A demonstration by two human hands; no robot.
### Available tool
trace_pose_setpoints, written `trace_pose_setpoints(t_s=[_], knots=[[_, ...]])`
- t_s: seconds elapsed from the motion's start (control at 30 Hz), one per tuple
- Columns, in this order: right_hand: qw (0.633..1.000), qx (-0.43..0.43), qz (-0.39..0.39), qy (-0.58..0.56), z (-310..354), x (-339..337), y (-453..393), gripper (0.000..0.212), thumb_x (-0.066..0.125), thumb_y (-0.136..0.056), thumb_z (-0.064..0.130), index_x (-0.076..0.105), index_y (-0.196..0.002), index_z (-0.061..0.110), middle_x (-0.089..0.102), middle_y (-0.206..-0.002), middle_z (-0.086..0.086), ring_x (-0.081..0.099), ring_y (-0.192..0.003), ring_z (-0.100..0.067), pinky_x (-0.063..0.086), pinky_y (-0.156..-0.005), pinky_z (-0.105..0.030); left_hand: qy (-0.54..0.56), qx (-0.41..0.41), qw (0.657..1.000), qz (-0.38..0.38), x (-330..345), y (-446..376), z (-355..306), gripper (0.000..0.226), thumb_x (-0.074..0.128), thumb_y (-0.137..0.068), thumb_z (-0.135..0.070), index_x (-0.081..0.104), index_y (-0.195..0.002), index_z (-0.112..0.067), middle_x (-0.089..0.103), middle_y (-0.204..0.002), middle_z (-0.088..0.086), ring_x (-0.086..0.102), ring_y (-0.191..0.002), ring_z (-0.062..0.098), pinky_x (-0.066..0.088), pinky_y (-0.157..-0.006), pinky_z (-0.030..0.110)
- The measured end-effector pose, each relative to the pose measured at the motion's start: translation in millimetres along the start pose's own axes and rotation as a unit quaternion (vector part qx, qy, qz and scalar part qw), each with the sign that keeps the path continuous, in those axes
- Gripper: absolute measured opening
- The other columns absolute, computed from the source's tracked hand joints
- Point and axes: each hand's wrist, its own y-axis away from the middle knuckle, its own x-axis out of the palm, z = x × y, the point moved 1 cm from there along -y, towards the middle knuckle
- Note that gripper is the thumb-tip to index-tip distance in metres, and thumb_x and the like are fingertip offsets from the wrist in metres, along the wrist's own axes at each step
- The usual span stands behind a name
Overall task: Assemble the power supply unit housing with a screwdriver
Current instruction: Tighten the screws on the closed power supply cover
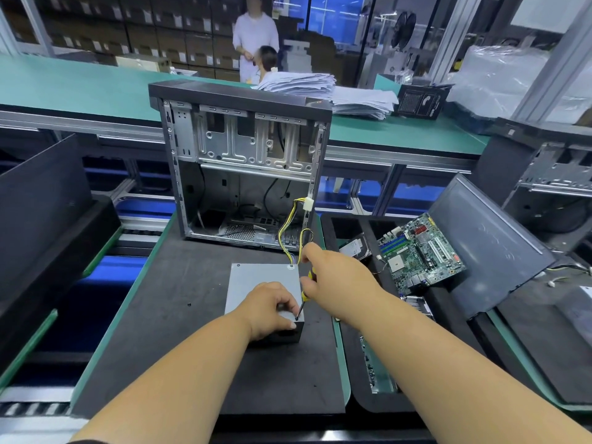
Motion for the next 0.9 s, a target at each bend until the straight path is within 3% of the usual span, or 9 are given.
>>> trace_pose_setpoints(t_s=[0.1,0.17,0.27,0.37,0.47,0.53,0.67,0.73,0.9], knots=[[0.996,0.020,-0.013,0.083,1.2,3.1,-1.6,0.026,0.044,-0.100,0.047,0.044,-0.095,0.022,0.058,-0.082,0.000,0.048,-0.075,-0.024,0.034,-0.058,-0.032,-0.002,-0.002,1.000,-0.001,0.3,0.3,0.4,0.028,0.083,-0.070,-0.019,0.064,-0.077,-0.038,0.060,-0.097,-0.003,0.048,-0.096,0.013,0.040,-0.088,0.021],[0.995,0.028,-0.027,0.095,1.4,5.2,-2.0,0.026,0.037,-0.102,0.045,0.038,-0.089,0.022,0.050,-0.075,0.002,0.047,-0.073,-0.025,0.029,-0.055,-0.032,-0.005,-0.002,1.000,0.000,0.0,0.2,0.0,0.027,0.083,-0.070,-0.019,0.064,-0.078,-0.037,0.060,-0.098,-0.003,0.049,-0.097,0.014,0.041,-0.090,0.022],[0.999,0.019,-0.018,0.031,3.0,3.0,-2.5,0.010,0.040,-0.095,0.028,0.041,-0.094,0.018,0.047,-0.088,0.000,0.046,-0.079,-0.027,0.031,-0.061,-0.033,-0.008,0.001,1.000,0.000,-0.7,0.0,-0.4,0.025,0.083,-0.070,-0.019,0.066,-0.078,-0.034,0.059,-0.095,-0.002,0.050,-0.093,0.014,0.042,-0.087,0.022],[1.000,-0.008,-0.002,-0.004,2.5,-0.7,-4.2,0.015,0.045,-0.094,0.026,0.050,-0.106,0.018,0.052,-0.104,-0.002,0.044,-0.083,-0.024,0.033,-0.066,-0.033,-0.008,0.002,1.000,-0.002,-0.8,0.1,-0.1,0.025,0.083,-0.069,-0.018,0.066,-0.078,-0.034,0.059,-0.096,-0.002,0.050,-0.094,0.015,0.041,-0.086,0.021],[0.999,-0.003,-0.026,0.043,2.2,-0.4,-3.9,0.023,0.045,-0.099,0.045,0.050,-0.104,0.023,0.060,-0.089,0.002,0.048,-0.077,-0.023,0.034,-0.059,-0.032,-0.008,0.005,1.000,0.003,-0.8,-0.6,0.3,0.027,0.083,-0.070,-0.019,0.063,-0.077,-0.036,0.061,-0.099,-0.001,0.050,-0.099,0.016,0.042,-0.091,0.024],[0.995,0.010,-0.025,0.093,1.2,3.3,-3.0,0.032,0.037,-0.101,0.053,0.048,-0.095,0.024,0.055,-0.076,0.004,0.049,-0.074,-0.024,0.031,-0.056,-0.031,-0.010,0.006,1.000,0.004,-0.8,-0.9,0.5,0.027,0.084,-0.070,-0.019,0.064,-0.078,-0.036,0.061,-0.099,-0.001,0.050,-0.099,0.016,0.041,-0.092,0.025],[1.000,0.003,-0.018,0.016,1.5,3.7,-2.4,0.018,0.042,-0.096,0.033,0.050,-0.106,0.020,0.057,-0.095,0.001,0.053,-0.084,-0.027,0.038,-0.062,-0.034,-0.008,0.006,1.000,0.001,-0.1,-1.6,1.4,0.023,0.084,-0.069,-0.018,0.069,-0.080,-0.031,0.061,-0.097,-0.002,0.051,-0.096,0.015,0.041,-0.087,0.021],[1.000,-0.010,-0.013,-0.003,1.8,0.9,-2.0,0.023,0.046,-0.092,0.027,0.049,-0.114,0.022,0.059,-0.101,0.001,0.053,-0.085,-0.027,0.045,-0.065,-0.035,-0.007,0.005,1.000,-0.001,0.0,-1.5,1.6,0.024,0.084,-0.068,-0.018,0.068,-0.079,-0.032,0.061,-0.097,-0.002,0.052,-0.096,0.015,0.041,-0.087,0.021],[0.998,-0.005,-0.013,0.069,-0.7,2.7,-1.8,0.030,0.041,-0.100,0.050,0.054,-0.106,0.024,0.065,-0.090,0.006,0.058,-0.086,-0.024,0.040,-0.062,-0.032,-0.010,0.007,1.000,0.000,0.2,-1.6,2.1,0.029,0.084,-0.068,-0.019,0.063,-0.075,-0.038,0.061,-0.098,-0.003,0.051,-0.099,0.016,0.042,-0.092,0.026]])
